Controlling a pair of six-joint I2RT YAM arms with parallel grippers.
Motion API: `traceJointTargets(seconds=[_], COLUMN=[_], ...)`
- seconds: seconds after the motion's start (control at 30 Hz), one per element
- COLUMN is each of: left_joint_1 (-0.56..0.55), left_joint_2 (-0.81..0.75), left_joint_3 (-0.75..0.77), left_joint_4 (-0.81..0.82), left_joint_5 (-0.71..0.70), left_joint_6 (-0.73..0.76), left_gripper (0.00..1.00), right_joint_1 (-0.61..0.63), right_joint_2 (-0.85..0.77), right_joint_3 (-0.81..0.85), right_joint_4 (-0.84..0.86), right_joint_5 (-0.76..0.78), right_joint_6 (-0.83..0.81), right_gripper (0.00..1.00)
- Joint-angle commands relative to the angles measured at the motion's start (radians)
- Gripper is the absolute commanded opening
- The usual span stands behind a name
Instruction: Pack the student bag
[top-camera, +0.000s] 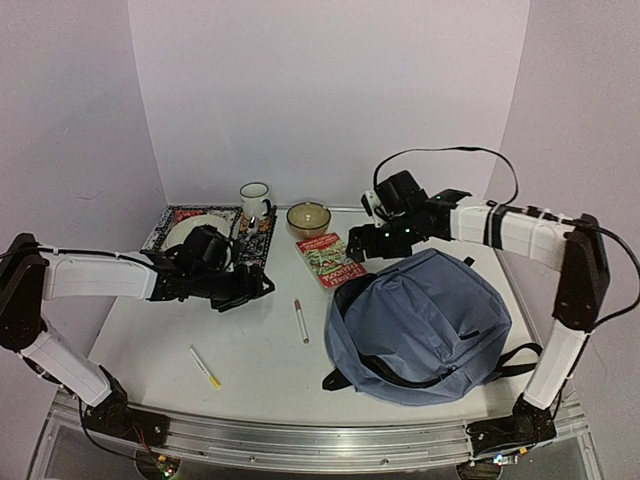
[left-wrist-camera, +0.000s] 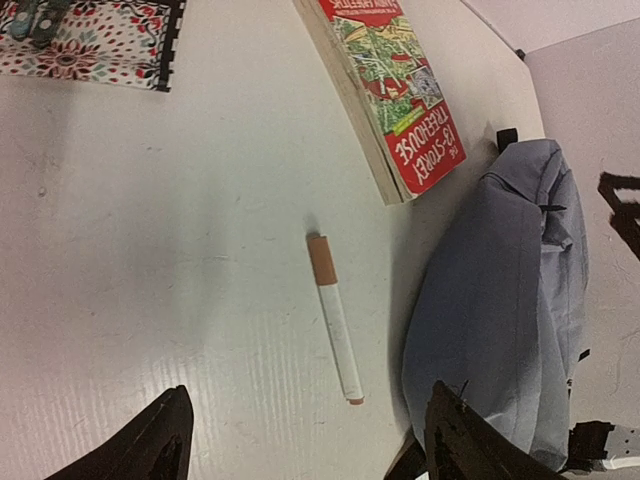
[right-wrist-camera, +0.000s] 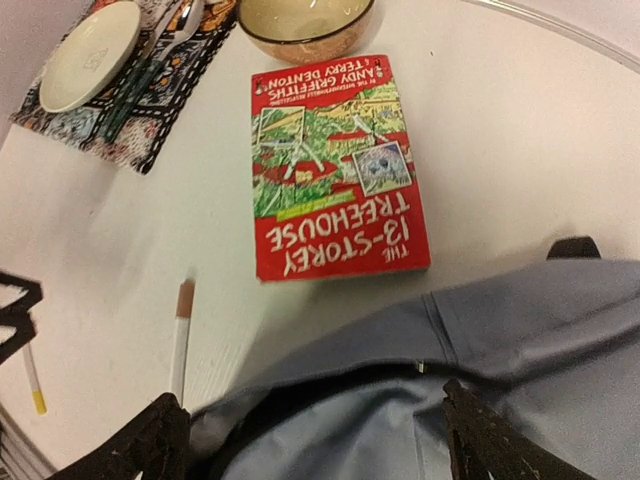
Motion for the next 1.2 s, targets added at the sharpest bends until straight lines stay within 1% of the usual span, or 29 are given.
traceJointTargets(seconds=[0.0,0.2,0.33,0.5,0.6,0.67,0.77,1.0,1.17], left_joint_1=[0.030,0.064,0.076,0.084,0.085,0.087,0.086,0.086,0.087], left_joint_2=[-0.085,-0.132,-0.136,-0.138,-0.135,-0.136,-0.138,-0.121,-0.086], left_joint_3=[-0.055,-0.097,-0.112,-0.117,-0.113,-0.111,-0.109,-0.103,-0.094], left_joint_4=[0.011,-0.009,-0.021,-0.030,-0.033,-0.037,-0.044,-0.059,-0.059], left_joint_5=[-0.023,-0.034,-0.039,-0.046,-0.052,-0.055,-0.076,-0.126,-0.157], left_joint_6=[-0.007,0.003,0.005,0.010,0.013,0.014,0.021,0.034,0.036], left_gripper=[0.82,0.87,0.91,0.93,0.94,0.94,0.93,0.92,0.91], right_joint_1=[-0.036,-0.082,-0.108,-0.110,-0.110,-0.108,-0.098,-0.020,0.058], right_joint_2=[0.166,0.394,0.518,0.623,0.668,0.682,0.695,0.671,0.637], right_joint_3=[0.151,0.336,0.439,0.496,0.515,0.510,0.492,0.393,0.293], right_joint_4=[0.035,0.048,0.050,0.060,0.065,0.073,0.077,0.076,0.071], right_joint_5=[0.020,0.050,0.022,0.011,-0.017,-0.035,-0.085,-0.075,-0.047], right_joint_6=[-0.030,-0.026,-0.021,-0.012,-0.018,-0.024,-0.041,-0.053,-0.006], right_gripper=[0.87,0.87,0.85,0.83,0.79,0.77,0.70,0.54,0.52])
